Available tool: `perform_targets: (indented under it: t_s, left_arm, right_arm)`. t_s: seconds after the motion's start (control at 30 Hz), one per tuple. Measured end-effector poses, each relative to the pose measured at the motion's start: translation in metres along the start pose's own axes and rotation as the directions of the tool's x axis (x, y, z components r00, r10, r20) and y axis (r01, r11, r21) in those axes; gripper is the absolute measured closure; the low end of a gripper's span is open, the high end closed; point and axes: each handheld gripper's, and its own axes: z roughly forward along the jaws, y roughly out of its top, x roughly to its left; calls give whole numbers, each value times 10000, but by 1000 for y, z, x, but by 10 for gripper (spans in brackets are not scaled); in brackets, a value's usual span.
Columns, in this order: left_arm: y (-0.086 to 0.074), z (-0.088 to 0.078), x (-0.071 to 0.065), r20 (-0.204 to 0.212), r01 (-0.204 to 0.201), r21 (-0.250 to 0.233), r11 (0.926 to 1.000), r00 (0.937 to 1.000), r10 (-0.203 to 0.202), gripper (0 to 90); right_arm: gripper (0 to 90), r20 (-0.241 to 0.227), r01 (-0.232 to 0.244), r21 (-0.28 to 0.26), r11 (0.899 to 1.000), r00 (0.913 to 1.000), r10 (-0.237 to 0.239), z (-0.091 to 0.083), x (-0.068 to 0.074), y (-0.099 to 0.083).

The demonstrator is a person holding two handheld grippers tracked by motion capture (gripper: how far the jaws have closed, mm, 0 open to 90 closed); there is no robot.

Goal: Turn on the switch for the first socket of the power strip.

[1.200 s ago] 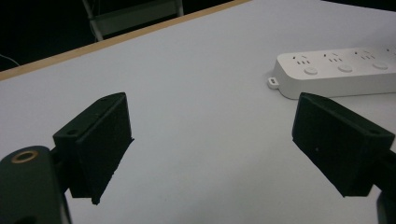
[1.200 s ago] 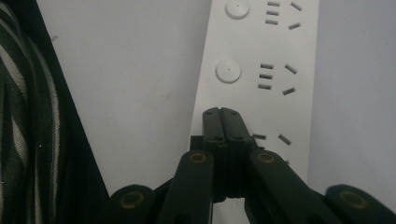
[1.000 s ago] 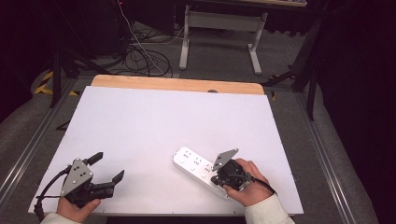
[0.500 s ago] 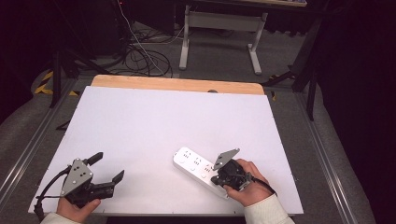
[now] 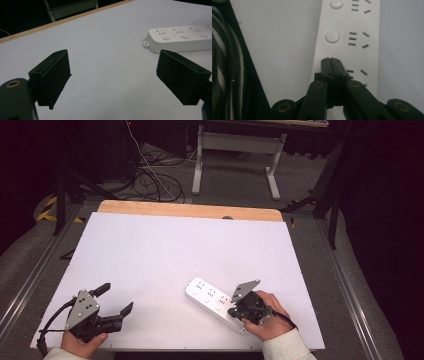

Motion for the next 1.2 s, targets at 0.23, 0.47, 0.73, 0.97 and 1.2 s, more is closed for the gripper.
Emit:
perform_targets:
  t_s: [0.23,0.47,0.73,0.97,1.2]
  left_arm:
    - [0,0,0,0,6,-9,10000,10000,-6,126]
    - [0,1,0,35,73,-15,10000,10000,-73,126]
    - [0,1,1,40,29,-13,10000,10000,-29,126]
    - [0,1,0,44,72,-20,10000,10000,-72,126]
    - [0,1,0,79,65,-19,10000,9999,-64,128]
  right_arm:
    - [900,129,262,-825,9962,9996,-252,-18,7,5]
    - [900,415,142,-1351,9907,9991,-87,-27,7,4]
    - [900,743,366,-1819,9826,9970,-234,-37,11,6]
    - [900,774,421,-2043,9780,9966,-268,-42,11,5]
    - [811,969,622,-2446,9676,9945,-395,-46,13,7]
